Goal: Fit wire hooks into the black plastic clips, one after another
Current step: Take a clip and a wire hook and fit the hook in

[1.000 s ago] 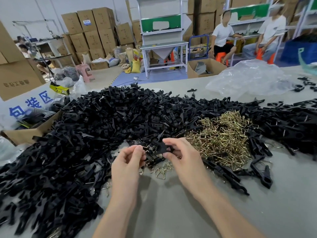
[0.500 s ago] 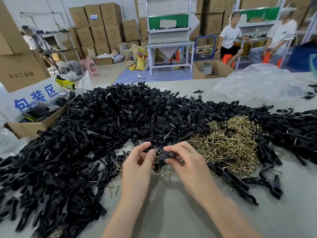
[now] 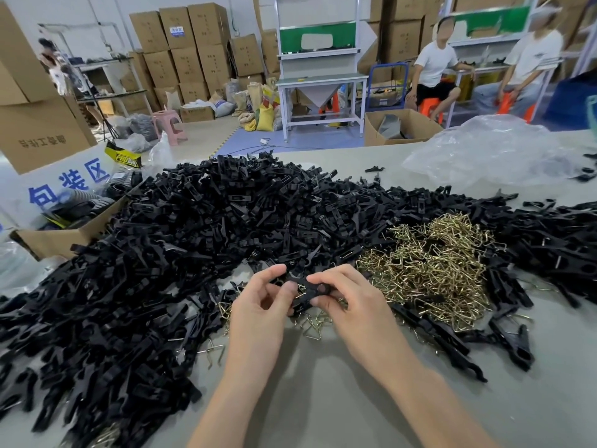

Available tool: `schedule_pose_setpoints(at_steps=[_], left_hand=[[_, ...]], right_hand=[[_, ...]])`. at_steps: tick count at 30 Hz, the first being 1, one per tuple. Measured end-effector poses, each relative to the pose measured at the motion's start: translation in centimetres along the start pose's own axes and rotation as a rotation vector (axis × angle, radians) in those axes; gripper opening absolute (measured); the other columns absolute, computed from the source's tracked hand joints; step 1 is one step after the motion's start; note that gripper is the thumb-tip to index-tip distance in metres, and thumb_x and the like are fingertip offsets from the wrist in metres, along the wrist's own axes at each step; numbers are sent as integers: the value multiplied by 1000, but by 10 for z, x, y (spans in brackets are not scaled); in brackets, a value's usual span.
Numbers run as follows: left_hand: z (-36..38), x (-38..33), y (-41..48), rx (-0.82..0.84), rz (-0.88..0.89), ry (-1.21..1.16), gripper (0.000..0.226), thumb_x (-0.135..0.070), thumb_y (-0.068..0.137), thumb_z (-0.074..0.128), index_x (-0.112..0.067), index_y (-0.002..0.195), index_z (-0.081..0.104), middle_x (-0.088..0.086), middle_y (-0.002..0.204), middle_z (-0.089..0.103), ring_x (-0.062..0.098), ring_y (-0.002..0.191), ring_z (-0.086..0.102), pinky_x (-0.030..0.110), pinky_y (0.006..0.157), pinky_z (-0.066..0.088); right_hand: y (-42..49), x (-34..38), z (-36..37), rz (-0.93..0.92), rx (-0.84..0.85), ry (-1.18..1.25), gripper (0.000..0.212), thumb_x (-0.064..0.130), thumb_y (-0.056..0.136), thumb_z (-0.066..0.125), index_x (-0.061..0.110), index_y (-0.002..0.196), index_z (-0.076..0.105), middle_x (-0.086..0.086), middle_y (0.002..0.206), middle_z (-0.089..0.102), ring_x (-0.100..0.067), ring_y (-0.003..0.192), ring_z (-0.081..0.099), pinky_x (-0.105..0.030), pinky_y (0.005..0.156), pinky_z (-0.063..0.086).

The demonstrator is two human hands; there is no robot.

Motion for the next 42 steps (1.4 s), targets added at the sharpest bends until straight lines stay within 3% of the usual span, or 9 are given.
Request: schedule_pose_setpoints(at_steps=[3, 6, 9, 14, 18, 26, 31, 35, 42], left_hand=[[6, 0, -2, 30, -23, 33, 23, -16, 100, 58, -33, 112, 68, -9, 87, 74, 11, 79, 72, 18, 70, 55], [13, -2, -5, 61, -47, 70, 34, -14, 103, 48, -41, 106, 69, -8, 89, 75, 19, 78, 72, 32, 71, 60], [16, 3, -4, 121, -260, -235, 27, -34, 95, 51, -28, 107, 75, 9, 102, 76, 28, 88, 71, 44, 79, 55], [33, 2, -10, 235, -460, -501, 57, -55, 99, 43, -10, 99, 77, 19, 104, 74, 26, 92, 71, 38, 86, 53], [38, -6, -15, 313, -495, -670, 43, -36, 96, 49, 1, 107, 68, 20, 101, 71, 21, 91, 70, 30, 74, 59], [39, -5, -19, 369, -665, -912, 34, -8, 76, 44, -7, 107, 58, 15, 90, 58, 26, 83, 61, 36, 77, 50], [43, -3, -20, 316, -607, -779, 28, -22, 90, 56, -7, 109, 70, 14, 93, 65, 23, 85, 65, 33, 71, 53], [44, -5, -20, 233, -574, -720, 17, -27, 92, 57, -13, 96, 66, 3, 67, 52, 12, 58, 49, 24, 52, 47], [44, -3, -19, 148, -530, -673, 31, -31, 100, 51, -9, 90, 70, 2, 62, 47, 10, 51, 44, 23, 50, 46]], right_hand=[[0, 2, 2, -42, 4, -91, 28, 11, 89, 74, 23, 114, 72, 18, 104, 58, 2, 94, 59, -16, 85, 47], [-1, 4, 5, -57, 27, -111, 31, 18, 88, 76, 29, 116, 70, 21, 101, 54, 11, 90, 53, -6, 80, 39], [-1, 6, 6, -30, 8, 9, 38, 26, 83, 81, 51, 105, 63, 28, 102, 56, 9, 96, 55, -4, 82, 38], [-4, 14, 10, -80, -47, 81, 22, 44, 82, 77, 45, 101, 67, 23, 106, 61, -4, 106, 59, -18, 89, 47], [-4, 17, 13, -208, -59, -124, 25, 53, 89, 60, 35, 103, 71, 22, 110, 61, -4, 111, 50, -34, 99, 41], [-6, 14, 20, -270, 103, -177, 20, 53, 89, 63, 40, 101, 69, 19, 130, 53, -5, 123, 45, -29, 108, 37], [-6, 15, 20, -268, 137, -160, 15, 49, 90, 60, 42, 103, 63, 18, 134, 50, -7, 124, 44, -34, 106, 41], [-6, 15, 20, -267, 136, -157, 15, 43, 89, 62, 38, 104, 64, 16, 141, 48, -10, 126, 44, -37, 106, 41], [-6, 11, 21, -269, 83, -161, 19, 41, 87, 62, 33, 101, 73, 15, 142, 52, -11, 121, 49, -38, 105, 43]])
Point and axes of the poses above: each hand's wrist, its own y-axis towards the middle knuckle, its own z-axis out of the palm, x = y × z, the point moved 5 cm from there along y, towards the middle knuckle
